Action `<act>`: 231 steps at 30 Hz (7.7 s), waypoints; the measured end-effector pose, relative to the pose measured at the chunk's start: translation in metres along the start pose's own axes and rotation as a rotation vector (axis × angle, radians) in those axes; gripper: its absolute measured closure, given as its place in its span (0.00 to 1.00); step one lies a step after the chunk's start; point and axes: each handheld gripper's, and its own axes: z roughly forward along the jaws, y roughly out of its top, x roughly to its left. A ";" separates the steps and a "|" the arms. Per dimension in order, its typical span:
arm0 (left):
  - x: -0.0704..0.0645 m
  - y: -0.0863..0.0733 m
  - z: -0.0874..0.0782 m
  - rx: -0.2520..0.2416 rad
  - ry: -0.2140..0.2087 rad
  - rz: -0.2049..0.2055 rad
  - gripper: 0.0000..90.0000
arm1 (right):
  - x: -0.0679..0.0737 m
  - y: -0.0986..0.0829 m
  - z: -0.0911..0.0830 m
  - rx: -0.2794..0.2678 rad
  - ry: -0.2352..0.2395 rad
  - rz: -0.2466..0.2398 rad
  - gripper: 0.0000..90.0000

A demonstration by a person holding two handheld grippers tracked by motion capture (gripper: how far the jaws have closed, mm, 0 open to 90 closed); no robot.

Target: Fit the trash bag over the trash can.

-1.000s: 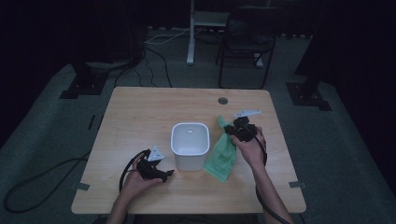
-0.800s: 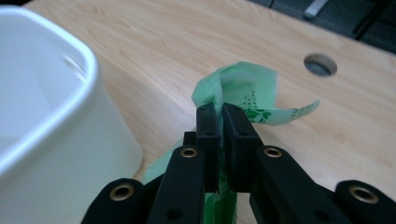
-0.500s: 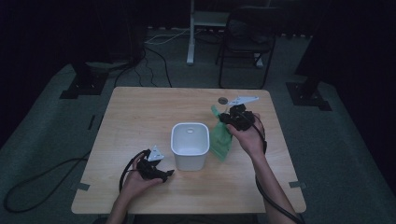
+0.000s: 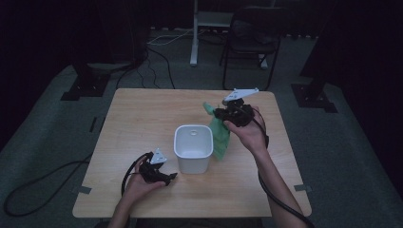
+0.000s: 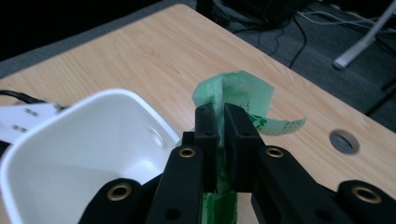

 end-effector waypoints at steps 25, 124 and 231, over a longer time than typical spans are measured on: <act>0.000 0.000 0.000 0.000 0.001 0.001 0.13 | 0.076 0.068 0.013 -0.057 0.248 -0.152 0.93; 0.031 -0.007 -0.033 -0.173 0.039 -0.098 0.56 | -0.028 -0.137 0.031 0.213 0.097 0.195 0.49; 0.029 0.049 -0.150 -0.403 0.171 0.077 1.00 | -0.027 -0.139 0.011 0.147 0.082 0.248 0.51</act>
